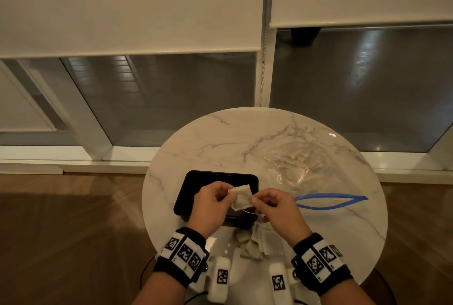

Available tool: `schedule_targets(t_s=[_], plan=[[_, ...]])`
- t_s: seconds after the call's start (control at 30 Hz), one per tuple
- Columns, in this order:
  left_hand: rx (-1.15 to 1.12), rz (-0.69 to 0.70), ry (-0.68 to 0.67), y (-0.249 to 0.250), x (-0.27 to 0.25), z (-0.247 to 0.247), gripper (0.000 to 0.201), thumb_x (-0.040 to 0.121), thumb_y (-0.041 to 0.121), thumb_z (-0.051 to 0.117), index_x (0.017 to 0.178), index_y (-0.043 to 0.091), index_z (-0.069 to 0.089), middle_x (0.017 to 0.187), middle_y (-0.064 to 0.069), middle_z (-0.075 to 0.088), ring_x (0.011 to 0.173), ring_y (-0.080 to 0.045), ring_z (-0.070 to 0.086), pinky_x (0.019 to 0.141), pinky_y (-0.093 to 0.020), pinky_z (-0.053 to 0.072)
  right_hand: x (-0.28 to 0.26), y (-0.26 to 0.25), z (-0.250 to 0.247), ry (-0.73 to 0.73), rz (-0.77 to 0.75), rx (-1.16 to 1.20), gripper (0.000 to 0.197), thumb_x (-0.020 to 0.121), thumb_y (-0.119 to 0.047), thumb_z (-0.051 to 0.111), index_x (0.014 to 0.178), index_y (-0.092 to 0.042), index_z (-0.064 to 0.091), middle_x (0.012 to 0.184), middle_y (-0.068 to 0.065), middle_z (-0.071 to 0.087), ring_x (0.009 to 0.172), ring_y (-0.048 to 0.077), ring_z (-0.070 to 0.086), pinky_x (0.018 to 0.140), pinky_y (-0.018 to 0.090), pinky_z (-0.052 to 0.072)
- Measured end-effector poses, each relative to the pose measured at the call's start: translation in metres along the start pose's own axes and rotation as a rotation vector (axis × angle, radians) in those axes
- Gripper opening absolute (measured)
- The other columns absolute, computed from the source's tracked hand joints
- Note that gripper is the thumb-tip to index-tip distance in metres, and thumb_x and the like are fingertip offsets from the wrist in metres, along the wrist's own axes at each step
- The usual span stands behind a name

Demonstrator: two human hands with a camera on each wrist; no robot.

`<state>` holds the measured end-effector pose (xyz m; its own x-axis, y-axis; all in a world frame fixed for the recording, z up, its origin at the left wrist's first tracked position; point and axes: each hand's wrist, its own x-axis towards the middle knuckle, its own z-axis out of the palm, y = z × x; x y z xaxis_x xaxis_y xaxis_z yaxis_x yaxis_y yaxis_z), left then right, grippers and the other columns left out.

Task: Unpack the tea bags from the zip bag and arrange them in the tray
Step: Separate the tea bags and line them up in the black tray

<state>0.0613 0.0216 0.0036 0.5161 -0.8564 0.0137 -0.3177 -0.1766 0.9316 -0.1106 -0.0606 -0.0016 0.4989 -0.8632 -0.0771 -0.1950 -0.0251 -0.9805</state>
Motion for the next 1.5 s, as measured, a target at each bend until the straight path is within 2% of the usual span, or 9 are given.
schedule_targets(t_s=[0.1, 0.2, 0.37, 0.53, 0.7, 0.87, 1.03, 1.3, 1.5], plan=[[0.263, 0.008, 0.027, -0.001, 0.019, -0.027, 0.011, 0.094, 0.015, 0.068, 0.097, 0.024, 0.073, 0.085, 0.01, 0.073, 0.083, -0.007, 0.068, 0.076, -0.023, 0.055, 0.01, 0.006, 0.008, -0.045, -0.065, -0.42, 0.014, 0.089, -0.025, 0.072, 0.102, -0.029, 0.072, 0.1, -0.012, 0.068, 0.09, 0.006, 0.064, 0.082, 0.026, 0.055], [0.561, 0.024, 0.052, 0.001, 0.044, -0.058, 0.017, 0.096, 0.013, 0.062, 0.101, 0.022, 0.075, 0.093, 0.003, 0.073, 0.088, -0.014, 0.066, 0.081, -0.029, 0.054, 0.012, 0.006, 0.016, -0.173, -0.078, -0.664, 0.025, 0.09, -0.032, 0.068, 0.115, -0.031, 0.07, 0.114, -0.01, 0.062, 0.104, 0.008, 0.06, 0.093, 0.025, 0.05], [1.016, -0.011, -0.167, 0.008, 0.083, -0.073, 0.02, 0.092, 0.013, 0.063, 0.101, 0.025, 0.077, 0.107, -0.004, 0.072, 0.096, -0.024, 0.066, 0.086, -0.037, 0.057, 0.014, 0.006, 0.022, -0.203, -0.051, -0.712, 0.024, 0.093, -0.029, 0.066, 0.116, -0.024, 0.071, 0.116, -0.004, 0.064, 0.103, 0.01, 0.061, 0.088, 0.018, 0.047], [1.33, 0.022, -0.331, 0.021, 0.101, -0.061, 0.028, 0.095, 0.013, 0.057, 0.114, 0.025, 0.074, 0.121, -0.008, 0.067, 0.108, -0.03, 0.065, 0.09, -0.035, 0.053, 0.016, 0.008, 0.022, -0.19, -0.05, -0.7, 0.022, 0.092, -0.029, 0.067, 0.113, -0.024, 0.071, 0.113, -0.005, 0.064, 0.101, 0.009, 0.06, 0.087, 0.018, 0.048], [1.595, 0.081, -0.474, 0.017, 0.105, -0.035, 0.025, 0.095, 0.015, 0.059, 0.116, 0.018, 0.072, 0.117, -0.008, 0.071, 0.106, -0.03, 0.068, 0.088, -0.036, 0.054, 0.016, 0.009, 0.021, -0.183, -0.039, -0.699, 0.022, 0.09, -0.03, 0.069, 0.112, -0.025, 0.071, 0.111, -0.006, 0.063, 0.099, 0.008, 0.061, 0.089, 0.021, 0.05], [1.639, 0.165, -0.468, 0.016, 0.111, -0.033, 0.019, 0.093, 0.014, 0.062, 0.11, 0.014, 0.07, 0.113, -0.01, 0.071, 0.104, -0.032, 0.069, 0.083, -0.039, 0.054, 0.017, 0.011, 0.019, -0.189, -0.024, -0.692, 0.025, 0.089, -0.031, 0.07, 0.113, -0.026, 0.07, 0.114, -0.007, 0.063, 0.101, 0.009, 0.06, 0.089, 0.021, 0.049], [1.507, 0.105, -0.389, 0.013, 0.117, -0.039, 0.022, 0.089, 0.013, 0.064, 0.108, 0.018, 0.074, 0.11, -0.009, 0.072, 0.1, -0.032, 0.07, 0.084, -0.038, 0.057, 0.016, 0.012, 0.015, -0.195, -0.014, -0.688, 0.027, 0.089, -0.032, 0.071, 0.116, -0.026, 0.069, 0.114, -0.007, 0.063, 0.101, 0.008, 0.06, 0.088, 0.02, 0.049], [1.485, 0.104, -0.404, 0.013, 0.121, -0.041, 0.021, 0.084, 0.02, 0.072, 0.104, 0.022, 0.076, 0.108, -0.006, 0.072, 0.097, -0.03, 0.07, 0.081, -0.034, 0.054, 0.016, 0.014, 0.012, -0.18, -0.003, -0.67, 0.029, 0.088, -0.031, 0.072, 0.117, -0.027, 0.068, 0.113, -0.007, 0.062, 0.099, 0.007, 0.06, 0.087, 0.018, 0.049], [1.49, 0.14, -0.35, 0.015, 0.122, -0.043, 0.027, 0.087, 0.008, 0.063, 0.108, 0.02, 0.073, 0.113, -0.008, 0.071, 0.102, -0.032, 0.069, 0.083, -0.037, 0.055, 0.017, 0.015, 0.011, -0.195, 0.021, -0.65, 0.029, 0.088, -0.03, 0.073, 0.117, -0.029, 0.067, 0.112, -0.008, 0.063, 0.099, 0.006, 0.06, 0.088, 0.02, 0.051]])
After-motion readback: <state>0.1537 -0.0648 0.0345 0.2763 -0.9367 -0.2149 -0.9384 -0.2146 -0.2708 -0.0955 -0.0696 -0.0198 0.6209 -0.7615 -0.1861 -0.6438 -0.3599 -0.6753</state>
